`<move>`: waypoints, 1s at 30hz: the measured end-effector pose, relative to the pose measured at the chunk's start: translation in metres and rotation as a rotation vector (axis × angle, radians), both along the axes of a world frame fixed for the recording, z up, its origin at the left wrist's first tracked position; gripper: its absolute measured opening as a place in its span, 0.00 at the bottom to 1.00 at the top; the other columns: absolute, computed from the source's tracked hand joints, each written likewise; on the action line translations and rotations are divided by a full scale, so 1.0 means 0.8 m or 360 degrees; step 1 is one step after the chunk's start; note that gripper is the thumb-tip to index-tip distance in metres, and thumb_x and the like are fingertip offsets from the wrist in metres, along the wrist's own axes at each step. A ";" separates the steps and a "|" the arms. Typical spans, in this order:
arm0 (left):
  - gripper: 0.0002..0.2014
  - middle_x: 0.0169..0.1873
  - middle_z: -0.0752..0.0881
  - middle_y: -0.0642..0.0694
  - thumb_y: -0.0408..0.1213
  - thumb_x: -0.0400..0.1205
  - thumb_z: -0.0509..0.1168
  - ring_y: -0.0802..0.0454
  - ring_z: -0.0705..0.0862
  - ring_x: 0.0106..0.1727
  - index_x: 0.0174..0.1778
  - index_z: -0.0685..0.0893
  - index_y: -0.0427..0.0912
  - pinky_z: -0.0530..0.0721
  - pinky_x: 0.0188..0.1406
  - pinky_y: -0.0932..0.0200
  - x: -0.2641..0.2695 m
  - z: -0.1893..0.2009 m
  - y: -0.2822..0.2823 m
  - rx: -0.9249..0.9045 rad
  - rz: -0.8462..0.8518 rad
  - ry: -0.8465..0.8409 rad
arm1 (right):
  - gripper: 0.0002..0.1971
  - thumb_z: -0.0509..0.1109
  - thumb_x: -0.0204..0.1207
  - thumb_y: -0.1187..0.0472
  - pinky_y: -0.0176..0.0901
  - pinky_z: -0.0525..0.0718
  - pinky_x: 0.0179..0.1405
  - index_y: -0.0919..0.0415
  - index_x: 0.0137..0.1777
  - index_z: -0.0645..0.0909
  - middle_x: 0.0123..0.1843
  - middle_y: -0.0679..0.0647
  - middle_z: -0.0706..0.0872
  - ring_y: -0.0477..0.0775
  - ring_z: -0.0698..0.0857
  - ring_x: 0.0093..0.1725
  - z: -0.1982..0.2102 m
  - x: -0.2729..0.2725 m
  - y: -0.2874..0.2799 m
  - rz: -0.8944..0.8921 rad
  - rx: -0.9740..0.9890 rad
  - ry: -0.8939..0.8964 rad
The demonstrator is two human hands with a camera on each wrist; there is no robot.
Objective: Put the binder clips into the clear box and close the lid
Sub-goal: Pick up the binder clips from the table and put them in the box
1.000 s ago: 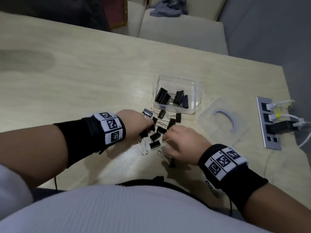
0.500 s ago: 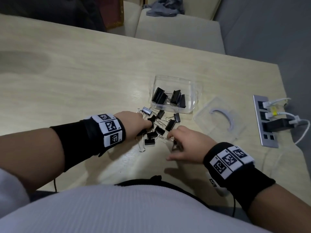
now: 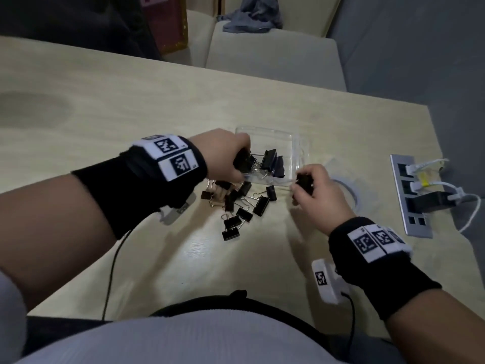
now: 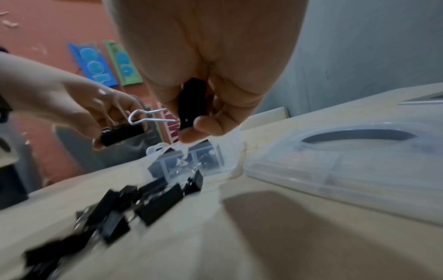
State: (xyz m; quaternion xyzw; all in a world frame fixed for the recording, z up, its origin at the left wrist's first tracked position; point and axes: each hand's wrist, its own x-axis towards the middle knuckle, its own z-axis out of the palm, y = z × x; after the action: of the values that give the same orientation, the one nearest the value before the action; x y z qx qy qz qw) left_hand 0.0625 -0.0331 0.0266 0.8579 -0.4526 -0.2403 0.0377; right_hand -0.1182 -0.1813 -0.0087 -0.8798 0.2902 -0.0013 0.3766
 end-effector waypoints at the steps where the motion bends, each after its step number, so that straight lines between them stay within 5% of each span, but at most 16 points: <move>1: 0.25 0.49 0.85 0.46 0.45 0.72 0.73 0.47 0.79 0.44 0.64 0.75 0.46 0.79 0.42 0.54 0.004 -0.003 -0.011 -0.0050 0.0049 -0.0033 | 0.13 0.67 0.80 0.57 0.31 0.84 0.36 0.50 0.60 0.69 0.45 0.47 0.82 0.46 0.85 0.40 0.003 0.006 -0.005 -0.0098 0.0026 -0.0039; 3: 0.23 0.51 0.85 0.42 0.44 0.73 0.72 0.45 0.80 0.45 0.62 0.76 0.42 0.80 0.42 0.53 0.007 -0.015 -0.029 -0.0061 0.0094 -0.0085 | 0.14 0.67 0.79 0.58 0.26 0.80 0.32 0.51 0.61 0.69 0.43 0.45 0.82 0.46 0.84 0.37 0.006 0.019 -0.013 -0.0214 0.0001 -0.0072; 6: 0.20 0.53 0.86 0.39 0.44 0.77 0.69 0.41 0.83 0.51 0.62 0.78 0.40 0.81 0.46 0.50 0.007 -0.038 -0.046 0.0062 0.0018 -0.0147 | 0.15 0.68 0.77 0.59 0.45 0.81 0.53 0.53 0.63 0.73 0.54 0.52 0.84 0.57 0.84 0.52 0.001 0.038 -0.026 -0.0226 -0.0141 -0.0091; 8: 0.20 0.55 0.85 0.39 0.46 0.79 0.67 0.40 0.84 0.54 0.63 0.79 0.39 0.81 0.47 0.50 0.005 -0.047 -0.046 0.0101 -0.0049 -0.0178 | 0.16 0.68 0.76 0.59 0.48 0.79 0.60 0.56 0.63 0.75 0.60 0.56 0.82 0.58 0.81 0.58 -0.005 0.047 -0.030 -0.0211 -0.0223 -0.0068; 13: 0.19 0.56 0.83 0.41 0.48 0.80 0.65 0.40 0.83 0.58 0.63 0.80 0.42 0.82 0.50 0.49 0.007 -0.049 -0.040 0.0121 -0.0041 -0.0164 | 0.19 0.69 0.75 0.57 0.45 0.76 0.60 0.56 0.66 0.76 0.63 0.60 0.79 0.59 0.81 0.58 -0.011 0.074 -0.029 -0.0089 -0.0321 0.0037; 17: 0.23 0.62 0.79 0.43 0.50 0.78 0.65 0.40 0.80 0.62 0.69 0.76 0.49 0.82 0.56 0.45 -0.001 -0.050 -0.032 -0.0136 0.0090 -0.0199 | 0.17 0.70 0.74 0.56 0.47 0.80 0.56 0.51 0.63 0.80 0.59 0.56 0.85 0.59 0.84 0.55 -0.017 0.087 -0.022 0.0059 -0.0410 0.0111; 21: 0.17 0.62 0.79 0.47 0.50 0.80 0.64 0.42 0.77 0.63 0.64 0.80 0.52 0.76 0.56 0.46 -0.013 -0.052 -0.035 -0.0272 -0.0125 -0.0368 | 0.14 0.72 0.73 0.56 0.47 0.82 0.53 0.51 0.59 0.83 0.52 0.55 0.90 0.58 0.86 0.52 -0.020 0.091 -0.020 -0.0022 -0.0339 0.0105; 30: 0.10 0.55 0.83 0.47 0.44 0.79 0.67 0.42 0.80 0.59 0.55 0.85 0.48 0.79 0.54 0.48 0.001 -0.063 -0.041 -0.0297 -0.0097 -0.0292 | 0.17 0.66 0.79 0.53 0.43 0.75 0.58 0.55 0.66 0.82 0.63 0.62 0.83 0.62 0.82 0.62 -0.024 0.087 -0.036 0.0050 -0.0447 0.0295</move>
State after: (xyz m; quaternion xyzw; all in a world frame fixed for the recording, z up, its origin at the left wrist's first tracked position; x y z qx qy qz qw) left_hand 0.0630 -0.0662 -0.0237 0.8548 -0.5005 -0.1185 0.0685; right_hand -0.0489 -0.2100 -0.0282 -0.9245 0.3069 0.0451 0.2216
